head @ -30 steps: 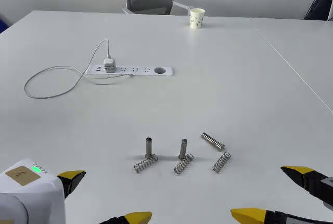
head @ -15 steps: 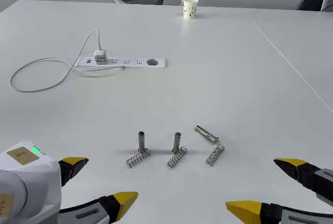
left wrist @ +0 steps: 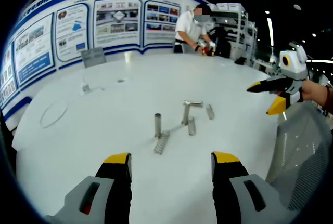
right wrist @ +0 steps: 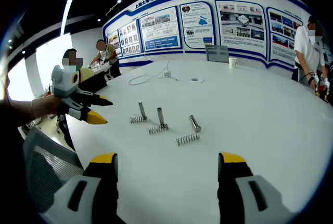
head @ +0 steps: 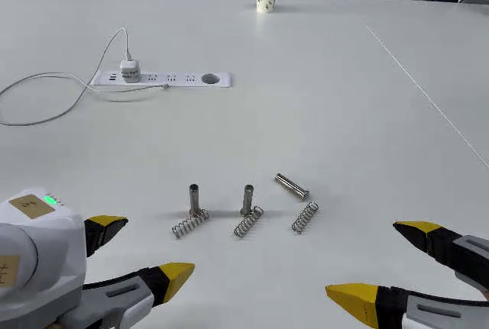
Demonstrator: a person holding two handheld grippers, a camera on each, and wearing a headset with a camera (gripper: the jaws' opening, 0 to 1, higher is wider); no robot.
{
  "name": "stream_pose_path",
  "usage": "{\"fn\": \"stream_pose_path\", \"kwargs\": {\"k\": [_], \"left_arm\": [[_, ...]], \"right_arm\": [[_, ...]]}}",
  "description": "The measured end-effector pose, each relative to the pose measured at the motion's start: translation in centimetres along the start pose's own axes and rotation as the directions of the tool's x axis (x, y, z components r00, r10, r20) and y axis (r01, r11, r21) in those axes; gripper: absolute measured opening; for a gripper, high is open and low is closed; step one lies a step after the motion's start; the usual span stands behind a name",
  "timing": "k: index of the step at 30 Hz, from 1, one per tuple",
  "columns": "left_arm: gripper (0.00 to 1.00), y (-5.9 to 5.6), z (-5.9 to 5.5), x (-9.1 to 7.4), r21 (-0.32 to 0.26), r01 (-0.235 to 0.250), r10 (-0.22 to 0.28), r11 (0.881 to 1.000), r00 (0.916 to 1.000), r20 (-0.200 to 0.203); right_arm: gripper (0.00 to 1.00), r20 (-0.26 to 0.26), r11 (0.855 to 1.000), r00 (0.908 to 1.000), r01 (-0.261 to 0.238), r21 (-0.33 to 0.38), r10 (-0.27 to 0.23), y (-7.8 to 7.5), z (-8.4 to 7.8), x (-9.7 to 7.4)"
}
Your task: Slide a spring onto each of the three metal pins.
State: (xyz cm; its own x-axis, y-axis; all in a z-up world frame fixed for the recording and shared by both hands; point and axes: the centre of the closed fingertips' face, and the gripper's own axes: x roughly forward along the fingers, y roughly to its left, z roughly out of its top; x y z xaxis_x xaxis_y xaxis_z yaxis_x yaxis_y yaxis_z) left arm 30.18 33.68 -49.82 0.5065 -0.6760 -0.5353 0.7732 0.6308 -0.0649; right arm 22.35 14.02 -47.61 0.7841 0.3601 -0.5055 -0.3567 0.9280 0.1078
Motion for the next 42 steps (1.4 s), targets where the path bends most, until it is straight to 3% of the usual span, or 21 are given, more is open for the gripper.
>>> {"fn": "stream_pose_path", "kwargs": {"k": [17,31,42], "left_arm": [[0.67,0.1,0.4,-0.4,-0.036,-0.01,0.011,0.999,0.9999,0.012],[0.68,0.0,0.4,-0.5,-0.033,-0.007,0.007,0.999,1.0,0.005],[0.7,-0.1,0.4,-0.6,-0.038,-0.007,0.007,0.999,1.0,0.005]], "right_arm": [[0.78,0.007,1.0,1.0,-0.004,-0.007,0.004,-0.8,0.8,0.5],[0.78,-0.002,1.0,1.0,-0.005,-0.012,0.005,-1.0,0.4,0.4],[0.78,-0.008,1.0,0.9999,-0.015,-0.017,0.015,-1.5,1.0,1.3]]}}
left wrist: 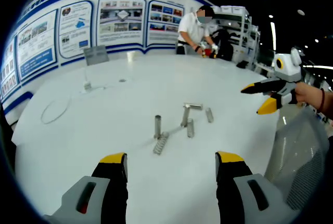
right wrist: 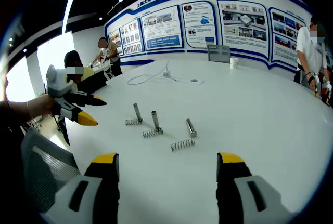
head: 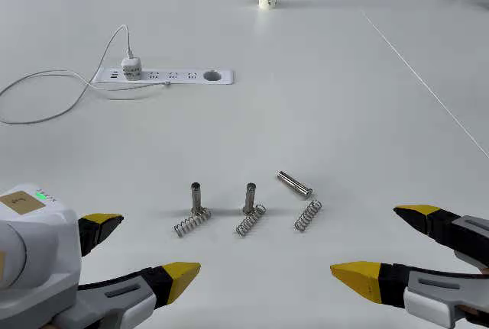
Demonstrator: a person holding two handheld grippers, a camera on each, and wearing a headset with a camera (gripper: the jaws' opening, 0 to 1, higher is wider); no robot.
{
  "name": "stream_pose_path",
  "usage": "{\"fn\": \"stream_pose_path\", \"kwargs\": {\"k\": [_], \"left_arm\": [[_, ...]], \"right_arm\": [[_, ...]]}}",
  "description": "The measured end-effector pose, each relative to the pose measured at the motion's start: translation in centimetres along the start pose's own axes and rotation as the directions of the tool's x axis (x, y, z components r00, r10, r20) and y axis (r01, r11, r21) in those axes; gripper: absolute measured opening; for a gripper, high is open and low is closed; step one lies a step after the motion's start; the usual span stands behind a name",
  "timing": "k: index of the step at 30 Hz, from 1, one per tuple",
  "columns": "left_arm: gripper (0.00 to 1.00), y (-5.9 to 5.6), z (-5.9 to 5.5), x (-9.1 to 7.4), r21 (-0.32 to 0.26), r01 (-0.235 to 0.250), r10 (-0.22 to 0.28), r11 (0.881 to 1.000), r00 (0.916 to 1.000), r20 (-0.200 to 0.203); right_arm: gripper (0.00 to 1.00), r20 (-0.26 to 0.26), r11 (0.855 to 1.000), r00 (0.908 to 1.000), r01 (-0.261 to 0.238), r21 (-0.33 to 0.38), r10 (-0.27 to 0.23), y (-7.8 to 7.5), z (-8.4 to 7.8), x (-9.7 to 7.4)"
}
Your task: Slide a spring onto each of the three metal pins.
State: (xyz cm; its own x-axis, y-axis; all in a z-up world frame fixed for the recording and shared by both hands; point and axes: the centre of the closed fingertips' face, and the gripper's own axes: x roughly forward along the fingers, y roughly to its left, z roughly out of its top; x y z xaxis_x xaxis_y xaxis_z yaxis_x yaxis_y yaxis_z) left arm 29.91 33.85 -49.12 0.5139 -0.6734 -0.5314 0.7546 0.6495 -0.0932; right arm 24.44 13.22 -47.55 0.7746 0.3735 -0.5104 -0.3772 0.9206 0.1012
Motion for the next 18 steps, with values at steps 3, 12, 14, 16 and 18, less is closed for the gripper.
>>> {"fn": "stream_pose_path", "kwargs": {"k": [3,12,14,16,18], "left_arm": [[0.7,0.0,0.0,0.0,-0.001,0.001,-0.001,1.0,1.0,-0.001],[0.71,0.0,-0.1,0.0,-0.009,-0.003,0.003,1.0,1.0,-0.001],[0.71,0.0,-0.1,0.0,-0.01,-0.004,0.004,1.0,1.0,-0.001],[0.71,-0.1,-0.1,-0.1,-0.012,-0.003,0.003,1.0,1.0,-0.001],[0.72,-0.1,-0.2,-0.1,-0.013,-0.004,0.004,1.0,1.0,-0.004]], "right_arm": [[0.78,-0.004,1.0,1.0,-0.003,-0.009,0.003,-0.3,0.2,0.4],[0.77,-0.012,0.999,0.9997,-0.022,-0.027,0.022,-1.1,1.1,2.0],[0.77,-0.013,0.999,0.9996,-0.024,-0.031,0.024,-1.2,1.2,2.2],[0.76,-0.017,0.999,0.9995,-0.029,-0.033,0.028,-1.4,1.3,2.6],[0.76,-0.023,0.999,0.9993,-0.029,-0.043,0.028,-1.6,1.4,2.9]]}}
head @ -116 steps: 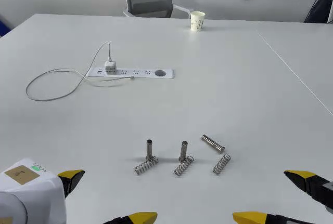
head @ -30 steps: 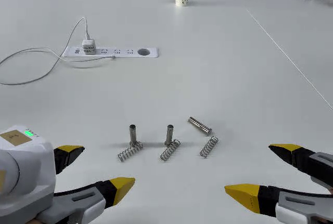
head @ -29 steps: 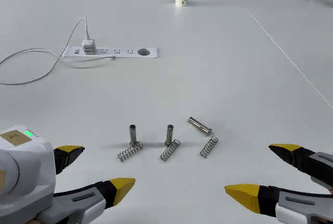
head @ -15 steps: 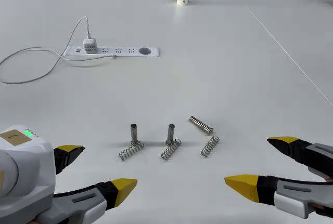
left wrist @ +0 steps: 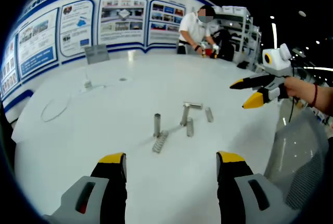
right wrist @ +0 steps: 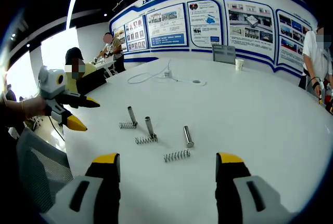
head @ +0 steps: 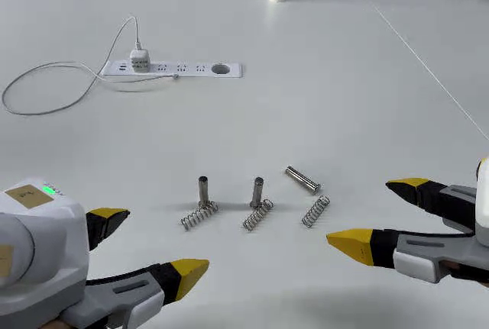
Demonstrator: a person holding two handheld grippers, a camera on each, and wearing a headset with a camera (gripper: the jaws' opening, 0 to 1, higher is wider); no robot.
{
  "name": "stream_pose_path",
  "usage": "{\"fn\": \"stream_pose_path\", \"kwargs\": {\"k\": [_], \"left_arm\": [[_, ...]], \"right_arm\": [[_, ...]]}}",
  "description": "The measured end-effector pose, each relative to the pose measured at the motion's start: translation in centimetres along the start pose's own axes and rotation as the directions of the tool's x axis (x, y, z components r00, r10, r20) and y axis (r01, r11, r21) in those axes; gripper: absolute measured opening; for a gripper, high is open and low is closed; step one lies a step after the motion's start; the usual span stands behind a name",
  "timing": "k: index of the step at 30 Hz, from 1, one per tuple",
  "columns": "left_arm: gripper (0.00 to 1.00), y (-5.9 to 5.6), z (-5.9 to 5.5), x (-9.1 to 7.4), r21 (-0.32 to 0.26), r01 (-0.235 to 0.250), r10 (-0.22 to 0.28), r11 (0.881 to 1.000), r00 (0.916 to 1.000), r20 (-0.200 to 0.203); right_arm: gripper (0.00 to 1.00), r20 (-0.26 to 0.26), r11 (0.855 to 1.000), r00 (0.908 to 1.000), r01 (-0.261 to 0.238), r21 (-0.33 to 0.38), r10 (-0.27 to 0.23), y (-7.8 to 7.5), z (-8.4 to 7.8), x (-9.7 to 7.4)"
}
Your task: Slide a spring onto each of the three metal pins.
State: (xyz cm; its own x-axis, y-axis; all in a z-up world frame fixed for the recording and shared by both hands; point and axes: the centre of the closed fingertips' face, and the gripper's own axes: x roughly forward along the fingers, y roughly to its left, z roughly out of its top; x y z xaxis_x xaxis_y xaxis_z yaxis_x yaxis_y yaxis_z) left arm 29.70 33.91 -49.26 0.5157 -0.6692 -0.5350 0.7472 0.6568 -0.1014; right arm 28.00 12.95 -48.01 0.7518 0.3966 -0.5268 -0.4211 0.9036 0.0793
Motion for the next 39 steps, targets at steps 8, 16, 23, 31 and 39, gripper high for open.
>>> {"fn": "stream_pose_path", "kwargs": {"k": [8,16,23,31,39], "left_arm": [[0.72,0.1,-0.1,0.0,-0.004,-0.001,0.001,1.0,1.0,-0.002],[0.72,0.0,-0.2,0.0,-0.006,0.001,-0.001,1.0,1.0,-0.005],[0.72,-0.2,-0.5,0.1,-0.009,0.003,-0.003,1.0,0.9999,-0.01],[0.73,-0.3,-0.6,0.1,-0.01,0.0,-0.001,1.0,0.9999,-0.013],[0.72,-0.2,-0.9,0.1,-0.009,-0.004,0.004,1.0,0.9998,-0.017]], "right_arm": [[0.73,-0.02,1.0,0.9998,-0.005,-0.023,0.005,-0.7,0.4,1.1],[0.68,-0.037,0.999,0.9993,-0.011,-0.051,0.01,-1.3,0.9,2.1],[0.64,-0.064,0.995,0.9978,-0.024,-0.096,0.018,-1.5,1.3,3.6],[0.58,-0.059,0.996,0.9979,-0.033,-0.087,0.028,-1.5,2.0,5.6],[0.49,-0.068,0.997,0.9975,-0.02,-0.068,0.015,-2.3,1.9,7.5]]}}
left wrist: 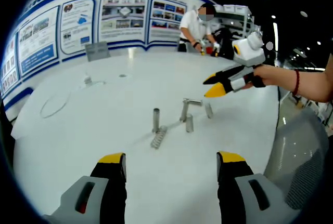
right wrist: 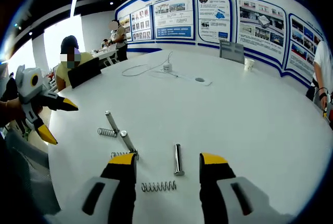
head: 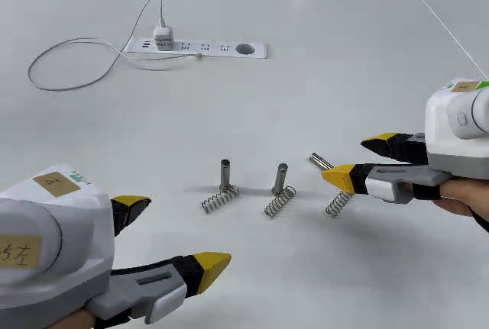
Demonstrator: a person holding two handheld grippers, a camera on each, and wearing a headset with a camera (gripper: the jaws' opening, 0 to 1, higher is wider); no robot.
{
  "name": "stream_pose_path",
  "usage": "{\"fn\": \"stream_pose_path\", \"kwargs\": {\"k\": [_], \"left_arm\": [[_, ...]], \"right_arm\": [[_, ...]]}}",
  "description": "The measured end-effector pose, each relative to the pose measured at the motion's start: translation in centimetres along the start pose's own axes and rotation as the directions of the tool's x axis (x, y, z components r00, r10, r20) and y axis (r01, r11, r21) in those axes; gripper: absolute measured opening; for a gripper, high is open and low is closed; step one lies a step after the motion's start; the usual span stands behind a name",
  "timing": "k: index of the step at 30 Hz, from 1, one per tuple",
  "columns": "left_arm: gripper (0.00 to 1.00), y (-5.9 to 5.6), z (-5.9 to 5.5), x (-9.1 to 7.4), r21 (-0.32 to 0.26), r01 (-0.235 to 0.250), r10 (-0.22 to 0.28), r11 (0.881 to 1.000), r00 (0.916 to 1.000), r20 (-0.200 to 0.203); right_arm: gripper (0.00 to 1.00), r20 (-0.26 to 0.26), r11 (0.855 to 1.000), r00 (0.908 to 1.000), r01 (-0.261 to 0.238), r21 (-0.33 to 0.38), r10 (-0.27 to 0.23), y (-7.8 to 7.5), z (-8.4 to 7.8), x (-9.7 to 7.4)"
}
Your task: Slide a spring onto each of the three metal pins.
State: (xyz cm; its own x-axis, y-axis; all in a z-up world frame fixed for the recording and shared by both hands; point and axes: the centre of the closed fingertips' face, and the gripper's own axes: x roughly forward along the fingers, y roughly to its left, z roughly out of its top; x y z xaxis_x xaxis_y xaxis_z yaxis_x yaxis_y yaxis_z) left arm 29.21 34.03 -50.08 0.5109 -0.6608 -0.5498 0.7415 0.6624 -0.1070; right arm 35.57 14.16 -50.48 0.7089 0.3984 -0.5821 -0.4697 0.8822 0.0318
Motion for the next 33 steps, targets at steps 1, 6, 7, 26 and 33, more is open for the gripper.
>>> {"fn": "stream_pose_path", "kwargs": {"k": [1,6,7,26,33], "left_arm": [[0.72,0.0,0.0,0.0,-0.001,0.001,-0.001,1.0,1.0,-0.001],[0.72,0.0,-0.1,0.1,-0.003,0.003,-0.003,1.0,1.0,0.0],[0.72,0.0,-0.2,0.1,-0.003,0.003,-0.003,1.0,1.0,0.0],[0.71,0.0,-0.6,0.4,-0.021,0.005,-0.005,1.0,1.0,-0.003],[0.71,-0.2,-0.8,0.6,-0.019,0.013,-0.013,1.0,0.9999,-0.007]], "right_arm": [[0.48,-0.002,1.0,1.0,0.0,0.006,0.0,-0.1,-0.1,0.2],[0.43,-0.012,1.0,0.9999,0.004,0.014,-0.004,-0.6,-0.4,1.2],[0.42,-0.013,1.0,0.9999,0.003,0.013,-0.003,-0.7,-0.4,1.4],[0.26,-0.041,1.0,0.9991,-0.006,0.023,0.007,-1.2,-1.1,4.9],[0.22,-0.058,1.0,0.9983,-0.007,0.024,0.009,-1.2,-1.4,5.9]]}}
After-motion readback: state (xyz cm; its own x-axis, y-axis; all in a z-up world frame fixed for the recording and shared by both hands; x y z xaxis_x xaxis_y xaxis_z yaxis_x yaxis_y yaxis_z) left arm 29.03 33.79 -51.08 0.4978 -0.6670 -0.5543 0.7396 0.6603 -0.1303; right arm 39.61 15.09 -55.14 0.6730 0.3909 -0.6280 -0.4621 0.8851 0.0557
